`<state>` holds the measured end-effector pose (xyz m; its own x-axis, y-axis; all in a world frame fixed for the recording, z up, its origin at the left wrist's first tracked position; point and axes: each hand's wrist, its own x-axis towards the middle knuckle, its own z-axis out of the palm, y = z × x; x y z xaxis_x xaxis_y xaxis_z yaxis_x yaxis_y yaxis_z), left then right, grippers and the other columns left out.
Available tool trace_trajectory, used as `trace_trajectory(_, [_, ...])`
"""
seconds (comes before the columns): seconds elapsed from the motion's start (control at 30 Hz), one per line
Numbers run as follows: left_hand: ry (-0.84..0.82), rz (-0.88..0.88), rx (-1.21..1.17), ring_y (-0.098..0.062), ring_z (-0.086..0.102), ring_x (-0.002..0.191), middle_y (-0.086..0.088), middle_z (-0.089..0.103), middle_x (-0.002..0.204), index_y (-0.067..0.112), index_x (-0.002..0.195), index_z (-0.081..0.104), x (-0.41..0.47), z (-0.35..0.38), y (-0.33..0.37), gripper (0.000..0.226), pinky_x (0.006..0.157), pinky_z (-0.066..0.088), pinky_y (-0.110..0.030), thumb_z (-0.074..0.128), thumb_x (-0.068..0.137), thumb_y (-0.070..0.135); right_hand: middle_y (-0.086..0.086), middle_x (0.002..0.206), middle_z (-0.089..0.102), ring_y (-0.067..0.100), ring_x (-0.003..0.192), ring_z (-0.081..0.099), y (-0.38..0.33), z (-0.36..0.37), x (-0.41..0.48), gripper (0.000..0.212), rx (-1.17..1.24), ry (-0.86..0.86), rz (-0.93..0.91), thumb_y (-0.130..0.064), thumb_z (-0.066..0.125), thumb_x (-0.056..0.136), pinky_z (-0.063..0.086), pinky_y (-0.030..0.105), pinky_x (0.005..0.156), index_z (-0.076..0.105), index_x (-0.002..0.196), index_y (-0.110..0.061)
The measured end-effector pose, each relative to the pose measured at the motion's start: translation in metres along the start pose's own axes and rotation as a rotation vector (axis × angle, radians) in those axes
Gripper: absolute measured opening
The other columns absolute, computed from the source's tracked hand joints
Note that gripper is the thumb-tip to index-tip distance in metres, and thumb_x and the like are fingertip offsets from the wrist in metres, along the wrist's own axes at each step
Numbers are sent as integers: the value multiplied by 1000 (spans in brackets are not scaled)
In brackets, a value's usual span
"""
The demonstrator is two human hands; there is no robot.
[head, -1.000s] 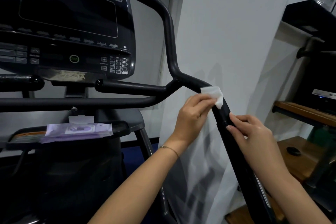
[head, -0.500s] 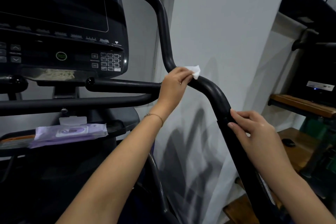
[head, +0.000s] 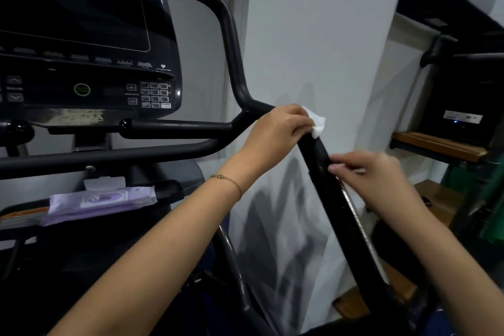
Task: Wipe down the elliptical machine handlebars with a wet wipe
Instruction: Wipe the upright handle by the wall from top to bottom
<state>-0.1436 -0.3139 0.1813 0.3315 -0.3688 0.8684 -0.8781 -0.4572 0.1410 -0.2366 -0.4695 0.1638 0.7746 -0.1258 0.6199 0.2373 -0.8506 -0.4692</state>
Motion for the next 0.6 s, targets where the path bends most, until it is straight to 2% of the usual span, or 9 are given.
trace_trajectory(0.07, [-135,-31,6,-18,63,87,-2,68,97,11,96,75,11,-4,26,17,80,49,-33,63,88,18,1,99,69,10,82,61,-2,-19,14,28,49,83,-45,-19,68,81,42,7,70,69,109,-15])
trace_trajectory(0.13, [-135,-120,-19,-14,61,87,-2,66,96,15,98,75,22,-10,48,17,80,46,-26,65,86,21,-2,103,63,9,87,60,-6,-35,24,34,109,83,-141,-19,67,83,45,6,75,63,117,-17])
trace_trajectory(0.23, [-123,-277,-39,-10,58,84,-2,65,90,14,99,75,32,-16,65,19,74,41,-15,68,83,21,2,115,59,13,102,56,-1,-42,32,34,117,1,-257,-17,68,81,46,25,92,65,115,-15])
trace_trajectory(0.27, [-148,-320,-47,-12,60,83,-3,67,88,13,98,75,31,-15,68,18,74,43,-16,69,82,20,5,117,59,15,107,55,3,-41,33,30,90,-1,-286,-18,69,80,45,28,95,67,110,-13])
trace_trajectory(0.33, [-196,-381,-82,-15,64,82,-7,73,87,13,94,76,28,-12,70,16,80,49,-29,70,81,21,9,111,63,20,104,59,12,-34,36,22,132,4,-306,-16,69,80,46,35,94,70,100,-7])
trace_trajectory(0.4, [-172,-433,-65,-13,64,85,-8,74,92,12,98,75,23,-9,66,18,84,50,-30,68,83,19,11,101,66,23,94,62,19,-26,38,16,218,3,-252,-15,68,80,49,39,88,68,92,-4])
trace_trajectory(0.47, [-117,-480,117,-15,63,97,-6,71,107,12,110,70,18,-9,55,24,91,47,-24,59,90,18,8,93,67,22,87,62,25,-22,40,14,225,59,-169,-16,65,81,50,37,83,66,88,-4])
trace_trajectory(0.53, [-169,-449,365,-21,59,111,-5,64,123,13,120,65,9,-11,46,30,98,45,-30,52,94,19,5,81,66,20,77,60,28,-15,38,11,266,99,-102,-13,60,83,48,31,73,63,88,-4])
trace_trajectory(0.6, [-245,-384,496,-24,56,117,-5,59,130,12,125,61,2,-9,44,33,100,45,-38,50,95,21,6,84,67,21,79,60,26,-4,33,16,289,45,-111,-8,52,86,46,30,72,62,98,-8])
